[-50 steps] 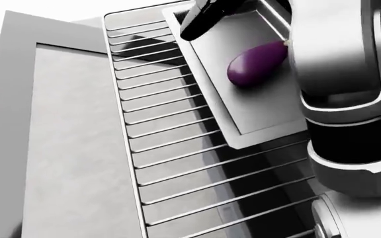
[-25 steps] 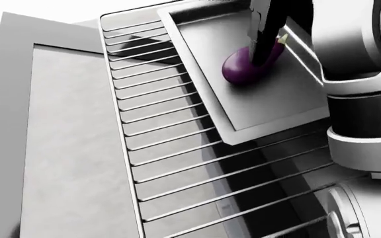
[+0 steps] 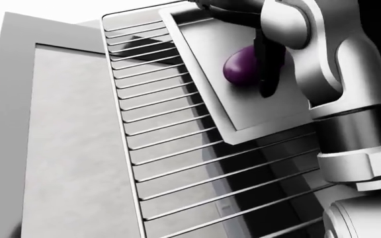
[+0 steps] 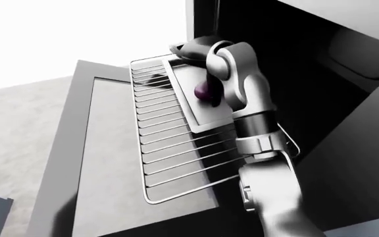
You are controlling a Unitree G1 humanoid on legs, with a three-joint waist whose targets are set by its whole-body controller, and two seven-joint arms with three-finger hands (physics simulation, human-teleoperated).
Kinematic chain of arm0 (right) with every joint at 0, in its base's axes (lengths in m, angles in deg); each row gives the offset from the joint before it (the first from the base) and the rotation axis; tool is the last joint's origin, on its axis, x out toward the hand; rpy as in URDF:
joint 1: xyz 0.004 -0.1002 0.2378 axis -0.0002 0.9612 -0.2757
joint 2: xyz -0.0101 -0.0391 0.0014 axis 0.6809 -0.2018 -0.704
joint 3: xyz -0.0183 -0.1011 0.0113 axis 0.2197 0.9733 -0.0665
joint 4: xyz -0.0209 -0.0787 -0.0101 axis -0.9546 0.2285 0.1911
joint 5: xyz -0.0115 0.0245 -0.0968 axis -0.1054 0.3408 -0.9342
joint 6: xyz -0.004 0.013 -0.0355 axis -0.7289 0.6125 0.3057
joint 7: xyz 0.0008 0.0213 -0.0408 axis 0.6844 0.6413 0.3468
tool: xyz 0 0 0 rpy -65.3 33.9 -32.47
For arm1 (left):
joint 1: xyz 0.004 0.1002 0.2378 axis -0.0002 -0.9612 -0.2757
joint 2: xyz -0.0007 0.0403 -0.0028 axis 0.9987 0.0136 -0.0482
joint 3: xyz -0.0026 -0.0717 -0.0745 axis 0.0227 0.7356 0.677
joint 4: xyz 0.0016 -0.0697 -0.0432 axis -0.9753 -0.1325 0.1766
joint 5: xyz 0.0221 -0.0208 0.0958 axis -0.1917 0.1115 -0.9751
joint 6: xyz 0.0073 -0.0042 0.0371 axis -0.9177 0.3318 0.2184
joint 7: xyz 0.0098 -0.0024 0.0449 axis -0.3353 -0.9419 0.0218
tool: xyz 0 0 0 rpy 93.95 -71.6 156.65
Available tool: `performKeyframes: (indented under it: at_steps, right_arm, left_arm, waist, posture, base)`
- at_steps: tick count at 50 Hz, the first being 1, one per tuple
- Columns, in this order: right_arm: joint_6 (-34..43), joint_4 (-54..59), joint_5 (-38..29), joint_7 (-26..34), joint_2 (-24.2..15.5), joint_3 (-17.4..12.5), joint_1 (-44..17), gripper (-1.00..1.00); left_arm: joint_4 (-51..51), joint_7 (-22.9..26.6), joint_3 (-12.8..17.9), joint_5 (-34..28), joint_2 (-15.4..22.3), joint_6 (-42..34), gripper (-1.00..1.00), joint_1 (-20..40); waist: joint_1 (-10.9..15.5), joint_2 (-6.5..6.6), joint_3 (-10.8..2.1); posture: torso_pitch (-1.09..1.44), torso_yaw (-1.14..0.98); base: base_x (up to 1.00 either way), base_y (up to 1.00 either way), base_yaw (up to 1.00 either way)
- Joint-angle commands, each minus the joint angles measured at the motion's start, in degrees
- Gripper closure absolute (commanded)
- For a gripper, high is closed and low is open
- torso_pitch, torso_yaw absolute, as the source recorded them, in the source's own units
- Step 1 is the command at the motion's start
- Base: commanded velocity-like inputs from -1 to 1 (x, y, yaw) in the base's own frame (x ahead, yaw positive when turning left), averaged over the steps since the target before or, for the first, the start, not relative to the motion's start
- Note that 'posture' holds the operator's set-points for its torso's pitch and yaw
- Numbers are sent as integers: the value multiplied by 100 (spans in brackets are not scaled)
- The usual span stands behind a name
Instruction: Pick the eggplant from the oven and place it on the plate on the counter.
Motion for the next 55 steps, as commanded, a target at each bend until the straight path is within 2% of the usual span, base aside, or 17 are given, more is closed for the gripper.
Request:
performKeyframes:
  at_steps: [1,16,28,33,45,47,50,53,55]
  right_arm:
    - [27,-280,-3,-28,-39,-82,-189,-80]
    - [61,314,-312,-291,-37,-36,-147,-47]
    - [79,651,-494,-450,20,31,-177,-41]
    - [79,791,-581,-513,2,30,-152,-33]
    - [73,1434,-842,-978,-57,78,-224,-26]
    - [99,1392,-837,-928,-47,67,-220,-18]
    - [103,1411,-834,-946,-42,64,-226,18]
    - [115,1413,-833,-963,-40,64,-219,44]
    - [112,1451,-843,-1010,-44,70,-223,51]
  left_arm:
    - [146,-19,56,56,98,131,-100,50]
    - [146,41,92,98,103,157,-100,14]
    - [19,98,106,166,117,242,-100,37]
    - [66,159,113,238,113,212,-100,21]
    - [-8,210,113,314,135,249,-100,48]
    - [-4,196,111,310,140,232,-100,55]
    - [-28,212,116,321,140,265,-100,49]
    - [-80,215,114,323,129,307,-100,55]
    - [-109,213,109,322,135,322,-100,69]
  waist:
    - [-20,24,-129]
    - [-21,23,-154]
    - [-13,26,-153]
    - [-10,20,-160]
    - [0,6,-173]
    - [0,5,-175]
    - [6,3,-178]
    - [9,0,-176]
    - [10,0,-179]
  posture:
    - [0,0]
    - [0,0]
    - [0,0]
    - [0,0]
    - [0,0]
    - [0,0]
    - [0,0]
    - [0,0]
    - [0,0]
  base:
    - [0,0,0]
    - [0,0,0]
    - [0,0,0]
    - [0,0,0]
    - [0,0,0]
    - [0,0,0]
    - [0,0,0]
    - [0,0,0]
    - [0,0,0]
